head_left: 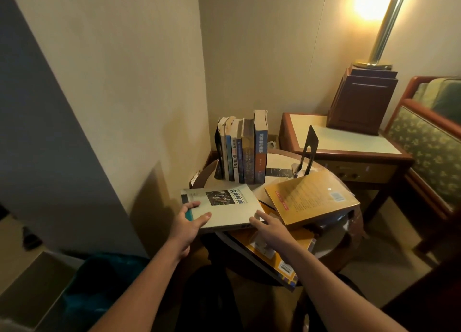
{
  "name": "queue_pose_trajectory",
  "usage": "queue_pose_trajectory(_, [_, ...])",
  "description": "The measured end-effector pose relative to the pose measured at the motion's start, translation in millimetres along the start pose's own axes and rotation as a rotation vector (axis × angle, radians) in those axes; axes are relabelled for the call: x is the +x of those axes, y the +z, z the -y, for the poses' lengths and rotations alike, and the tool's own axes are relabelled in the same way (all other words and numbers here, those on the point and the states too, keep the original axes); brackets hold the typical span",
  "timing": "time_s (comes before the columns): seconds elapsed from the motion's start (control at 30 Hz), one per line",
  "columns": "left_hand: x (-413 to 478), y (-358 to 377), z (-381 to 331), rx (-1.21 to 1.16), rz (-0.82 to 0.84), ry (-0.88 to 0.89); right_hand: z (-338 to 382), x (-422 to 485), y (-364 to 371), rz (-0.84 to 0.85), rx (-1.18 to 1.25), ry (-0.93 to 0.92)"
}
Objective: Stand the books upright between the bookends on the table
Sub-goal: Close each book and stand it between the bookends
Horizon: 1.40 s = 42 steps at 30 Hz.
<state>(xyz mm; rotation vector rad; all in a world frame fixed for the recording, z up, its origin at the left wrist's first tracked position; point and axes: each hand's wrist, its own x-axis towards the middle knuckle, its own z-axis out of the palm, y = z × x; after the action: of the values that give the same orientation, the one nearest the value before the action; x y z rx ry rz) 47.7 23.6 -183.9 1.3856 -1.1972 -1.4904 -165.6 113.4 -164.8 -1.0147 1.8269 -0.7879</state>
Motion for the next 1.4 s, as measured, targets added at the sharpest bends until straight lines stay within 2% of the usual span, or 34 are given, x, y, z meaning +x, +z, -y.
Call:
queue_pose_trajectory(0.1, [-6,-3,-10,0.049,0.002,0.103,-3,2,-6,0.007,0.147,0.019])
queue_pose_trajectory(0.17, [-7,-8,-18,0.003,0.038,0.116,-2,2,-13,0.074,0.303,0.021])
queue_pose_trajectory(0.33, [-23,-19,-44,-0.161,0.222,0.085,8,1,-45,0.307,0.747,0.045])
queue_pose_trajectory(0.43, [-35,-15,-54,-0.125,0.310,0.116,10,-2,-62,0.372,0.843,0.080])
queue_pose_trajectory(0.57, [-52,-1,-65,-0.098,0.411,0.162,6,-9,-80,0.330,0.784,0.058])
queue_pose_trajectory(0.67, [-61,12,-72,-0.046,0.389,0.189,14,-18,-100,0.211,0.743,-0.039])
queue_pose_trajectory(0.8, [-64,42,-66,-0.099,0.407,0.046,39,-39,-128,-0.018,0.564,-0.194])
queue_pose_trajectory(0.93, [-58,81,-50,-0.121,0.407,0.017,50,-56,-153,-0.109,0.473,-0.290])
queue_pose_trajectory(1.1, [-40,118,-35,0.232,0.401,0.201,53,-54,-177,-0.201,0.325,-0.356])
queue_pose_trajectory(1.23, [-2,132,-19,0.707,0.360,0.394,56,-38,-192,-0.279,0.150,-0.387])
queue_pose_trajectory(1.3, [20,135,-12,0.852,0.327,0.413,57,-25,-197,-0.323,0.086,-0.388])
queue_pose_trajectory(1.4, [52,132,-5,1.042,0.303,0.351,63,-4,-201,-0.392,-0.065,-0.407])
